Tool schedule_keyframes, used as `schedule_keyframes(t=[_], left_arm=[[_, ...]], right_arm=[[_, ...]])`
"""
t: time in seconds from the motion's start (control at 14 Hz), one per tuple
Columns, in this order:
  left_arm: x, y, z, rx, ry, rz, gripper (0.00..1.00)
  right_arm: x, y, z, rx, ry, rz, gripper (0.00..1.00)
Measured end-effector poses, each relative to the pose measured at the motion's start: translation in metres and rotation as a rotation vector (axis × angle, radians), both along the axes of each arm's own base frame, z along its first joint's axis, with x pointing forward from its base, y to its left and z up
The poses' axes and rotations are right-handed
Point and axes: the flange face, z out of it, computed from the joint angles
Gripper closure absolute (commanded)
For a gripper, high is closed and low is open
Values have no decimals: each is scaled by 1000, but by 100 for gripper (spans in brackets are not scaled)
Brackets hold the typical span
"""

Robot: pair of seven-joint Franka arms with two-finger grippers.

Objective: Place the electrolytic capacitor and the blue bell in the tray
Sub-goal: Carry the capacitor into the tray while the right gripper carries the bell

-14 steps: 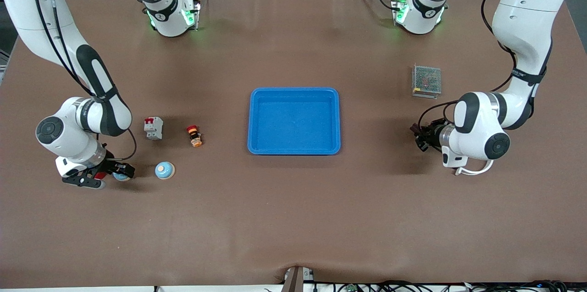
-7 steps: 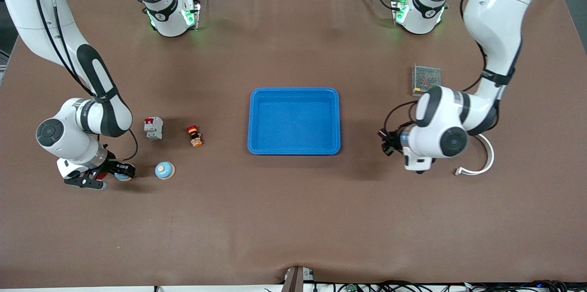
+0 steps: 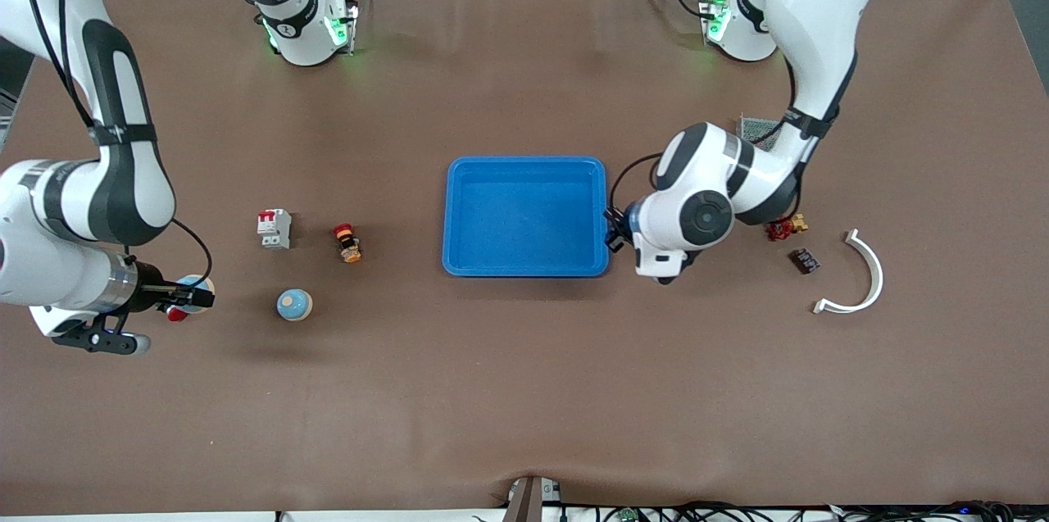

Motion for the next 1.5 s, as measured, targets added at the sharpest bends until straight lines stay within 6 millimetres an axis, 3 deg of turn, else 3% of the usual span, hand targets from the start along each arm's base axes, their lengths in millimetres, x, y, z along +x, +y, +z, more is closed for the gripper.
schedule_keyframes(t=[0.14,0.36,0.5,0.64,0.78,0.85,0.93,1.21,1.5], left_arm=[[-14,-23,-4,-8,9,-28,76],[-33,-52,-21,-15,4,-70,76],[-44,-66,-39,-15,10,-87,63],[-47,-69,-59,-18,11,-81,57],[-46,-67,-74,-19,11,-70,39],[-46,-68,-78,-18,13,-69,25],[-47,-68,-80,-18,14,-70,0],[-41,-71,-73,-30,-4,-66,0],[-17,-65,-44,-54,-59,-37,0]], right_arm=[[0,45,19,-8,1,-62,100],[-11,148,37,-23,-14,-158,100],[-24,208,42,-22,-19,-206,100],[-37,252,44,3,-7,-241,100],[-49,284,44,6,-2,-268,100],[-55,299,44,3,-2,-278,100],[-61,314,44,3,-6,-287,100],[-83,367,39,16,-38,-345,100],[-107,405,22,33,-63,-398,100]])
